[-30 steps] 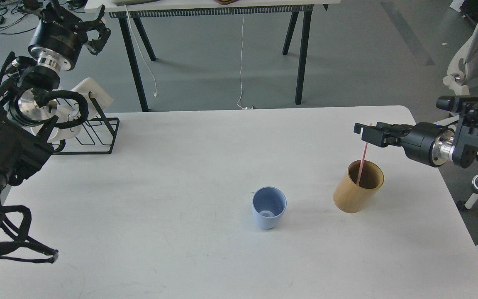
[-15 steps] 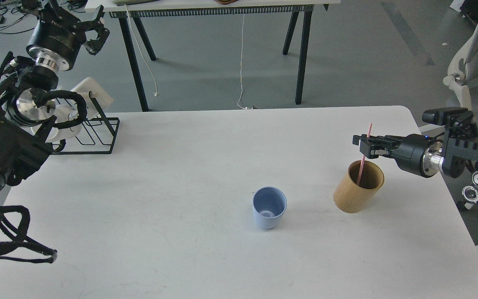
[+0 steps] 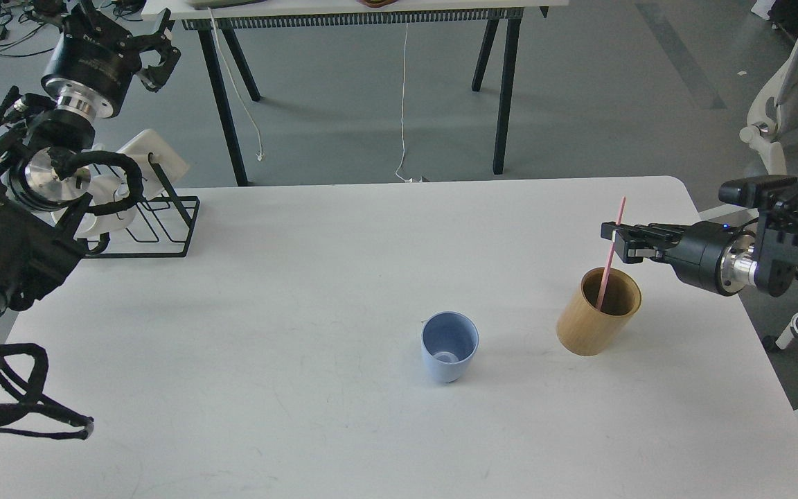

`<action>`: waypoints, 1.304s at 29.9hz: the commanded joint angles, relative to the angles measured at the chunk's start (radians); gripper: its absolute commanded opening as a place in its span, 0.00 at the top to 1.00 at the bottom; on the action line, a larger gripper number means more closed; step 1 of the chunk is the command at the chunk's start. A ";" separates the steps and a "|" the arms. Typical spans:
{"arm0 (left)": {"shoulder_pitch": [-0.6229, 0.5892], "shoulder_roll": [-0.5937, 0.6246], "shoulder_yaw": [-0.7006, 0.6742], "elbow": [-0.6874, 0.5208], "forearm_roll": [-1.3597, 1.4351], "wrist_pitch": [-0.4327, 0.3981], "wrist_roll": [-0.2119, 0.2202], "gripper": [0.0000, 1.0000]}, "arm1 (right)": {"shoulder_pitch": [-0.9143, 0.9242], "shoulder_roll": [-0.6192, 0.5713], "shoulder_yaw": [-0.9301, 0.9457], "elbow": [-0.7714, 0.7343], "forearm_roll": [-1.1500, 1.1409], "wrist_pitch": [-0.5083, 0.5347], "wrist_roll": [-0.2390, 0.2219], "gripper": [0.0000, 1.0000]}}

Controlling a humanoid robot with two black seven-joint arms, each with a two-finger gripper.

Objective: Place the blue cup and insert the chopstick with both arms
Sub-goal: 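Grasp the pink straw and pull it up out of the tube, then move the straw over the blue cup and lower it in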

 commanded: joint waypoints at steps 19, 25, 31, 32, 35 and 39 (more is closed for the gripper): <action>-0.001 0.005 0.000 -0.002 0.000 0.000 0.002 0.00 | 0.476 -0.086 -0.013 0.193 0.080 0.096 -0.011 0.98; -0.001 0.011 0.002 -0.002 0.000 0.000 0.002 0.00 | 0.376 0.091 -0.030 0.192 0.123 0.090 -0.011 0.98; 0.003 0.009 0.002 -0.002 0.000 0.000 0.002 0.00 | 0.349 0.237 -0.085 0.170 0.114 0.096 -0.023 0.98; 0.003 0.009 0.002 -0.002 0.000 0.000 0.002 0.00 | 0.347 0.250 -0.100 0.166 0.114 0.096 -0.023 0.98; 0.005 0.011 0.002 -0.002 0.000 0.000 -0.001 0.00 | 0.329 0.274 -0.134 0.158 0.113 0.096 -0.023 0.98; 0.005 0.011 0.000 -0.003 0.000 0.000 0.001 0.00 | 0.307 0.303 -0.139 0.118 0.110 0.096 -0.023 0.98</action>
